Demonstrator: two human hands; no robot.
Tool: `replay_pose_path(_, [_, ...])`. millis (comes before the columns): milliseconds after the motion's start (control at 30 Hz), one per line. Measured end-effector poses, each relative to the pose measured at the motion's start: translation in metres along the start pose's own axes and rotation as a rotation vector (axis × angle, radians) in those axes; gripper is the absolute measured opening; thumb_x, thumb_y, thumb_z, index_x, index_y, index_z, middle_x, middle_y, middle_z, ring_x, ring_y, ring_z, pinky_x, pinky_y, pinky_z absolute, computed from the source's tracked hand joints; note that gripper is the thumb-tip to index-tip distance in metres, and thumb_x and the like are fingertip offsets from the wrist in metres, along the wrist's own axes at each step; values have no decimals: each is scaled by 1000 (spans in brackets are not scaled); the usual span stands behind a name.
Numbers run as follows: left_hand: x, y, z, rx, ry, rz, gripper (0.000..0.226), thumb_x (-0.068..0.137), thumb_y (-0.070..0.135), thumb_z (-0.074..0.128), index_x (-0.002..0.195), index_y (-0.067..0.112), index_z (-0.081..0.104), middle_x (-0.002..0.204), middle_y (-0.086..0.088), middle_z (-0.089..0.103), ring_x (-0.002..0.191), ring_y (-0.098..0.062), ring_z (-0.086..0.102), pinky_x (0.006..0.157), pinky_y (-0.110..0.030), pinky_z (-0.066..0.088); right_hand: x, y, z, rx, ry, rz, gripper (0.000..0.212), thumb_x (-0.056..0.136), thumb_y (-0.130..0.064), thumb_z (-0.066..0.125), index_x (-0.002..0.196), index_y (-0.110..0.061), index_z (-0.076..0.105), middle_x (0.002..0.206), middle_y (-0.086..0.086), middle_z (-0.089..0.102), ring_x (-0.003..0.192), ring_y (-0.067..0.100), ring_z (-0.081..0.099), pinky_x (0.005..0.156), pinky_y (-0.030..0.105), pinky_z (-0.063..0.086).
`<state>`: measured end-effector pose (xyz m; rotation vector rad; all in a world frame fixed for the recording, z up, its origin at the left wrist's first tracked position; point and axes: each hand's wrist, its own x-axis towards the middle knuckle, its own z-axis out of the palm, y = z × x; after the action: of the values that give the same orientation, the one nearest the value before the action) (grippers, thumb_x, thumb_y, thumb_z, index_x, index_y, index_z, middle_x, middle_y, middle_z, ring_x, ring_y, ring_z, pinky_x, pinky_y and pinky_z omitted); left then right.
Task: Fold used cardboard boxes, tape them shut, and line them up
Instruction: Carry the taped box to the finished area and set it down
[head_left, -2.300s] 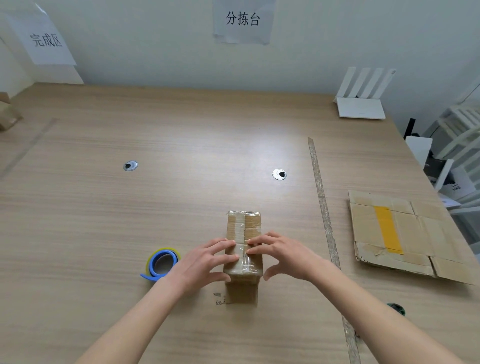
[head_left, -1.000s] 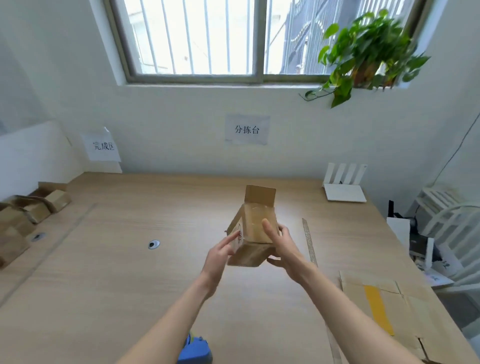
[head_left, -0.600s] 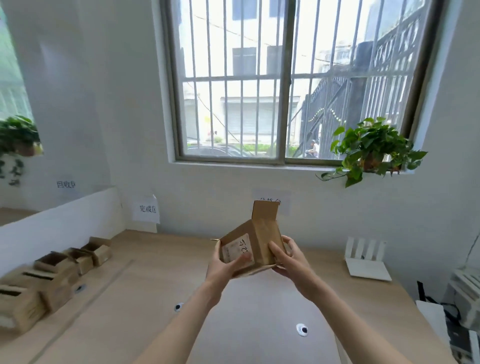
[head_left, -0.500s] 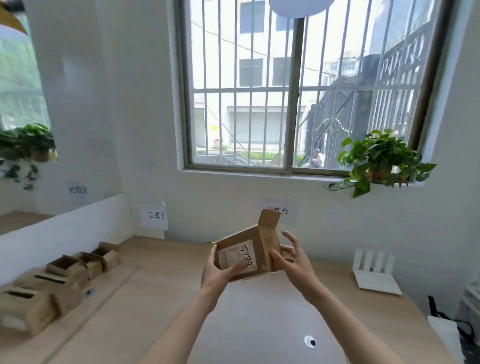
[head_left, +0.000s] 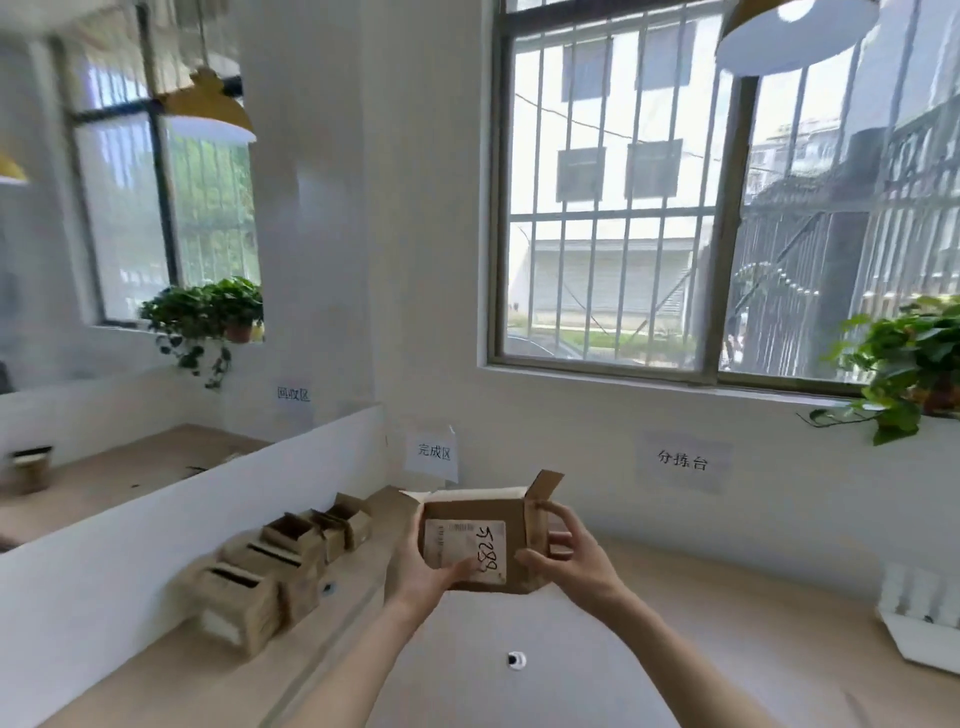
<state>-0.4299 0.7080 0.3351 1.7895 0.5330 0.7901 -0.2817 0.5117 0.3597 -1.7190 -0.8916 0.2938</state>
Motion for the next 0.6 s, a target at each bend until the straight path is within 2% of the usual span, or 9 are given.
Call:
replay_pose_path(100, [8,-32,-65,89,17,-32,104,54,36,98,134,54,33,113,28,59,107,1,59,91,-25,51,14,-5,72,29,12,-9,69,76,-22,87,131,-46,53,108,2,71,89,7,72,76,25,59])
replay_pose_path(167, [11,-54,-105,175,48,-31,92,60,34,96,126,57,36,110,31,58,108,1,59,92,-24,50,21,-6,121,27,4,-22,72,75,-22,88,132,-46,52,109,0,70,89,4,71,74,23,58])
replay_pose_path(233, [14,-87,-146,276,85,-70,77,63,48,91,120,60,39,111,26,58,112,-4,57,94,-28,49,29,-4,168,38,-35,-28,73,74,-28,88,133,-50,50,111,-3,69,92,4,70,77,28,60])
replay_pose_path(300, [21,-132,-187,383,75,-134,68,62,72,78,119,53,47,115,20,59,113,-9,57,92,-36,52,39,-3,214,33,-78,-35,74,74,-31,86,133,-52,48,114,-6,69,95,4,69,80,32,61])
replay_pose_path(367, [25,-166,-228,443,94,-178,77,56,91,64,120,51,50,120,14,62,114,-16,61,88,-42,56,53,-1,259,25,-119,-36,74,75,-32,85,134,-52,47,116,-7,67,96,4,69,81,33,61])
replay_pose_path(400, [22,-167,-244,460,115,-203,84,56,92,62,126,48,51,124,9,61,115,-19,60,89,-42,55,61,1,282,18,-138,-40,74,75,-34,85,135,-52,46,117,-7,67,97,4,69,81,34,61])
replay_pose_path(433, [22,-177,-260,487,127,-238,89,60,86,66,136,42,50,129,4,58,117,-20,59,91,-36,52,69,5,304,9,-154,-46,74,74,-36,84,135,-53,46,118,-7,67,98,5,68,82,34,61])
replay_pose_path(500, [20,-189,-289,563,137,-302,82,78,63,72,149,35,40,142,3,50,127,-18,52,89,-26,43,87,17,350,-12,-179,-53,75,72,-43,82,135,-55,44,121,-9,65,102,5,66,85,34,60])
replay_pose_path(600, [30,-232,-334,666,161,-398,81,85,58,67,154,35,31,156,9,37,139,-15,42,102,-31,41,116,44,419,-29,-225,-61,77,69,-51,79,136,-56,42,124,-11,61,108,8,63,89,37,58])
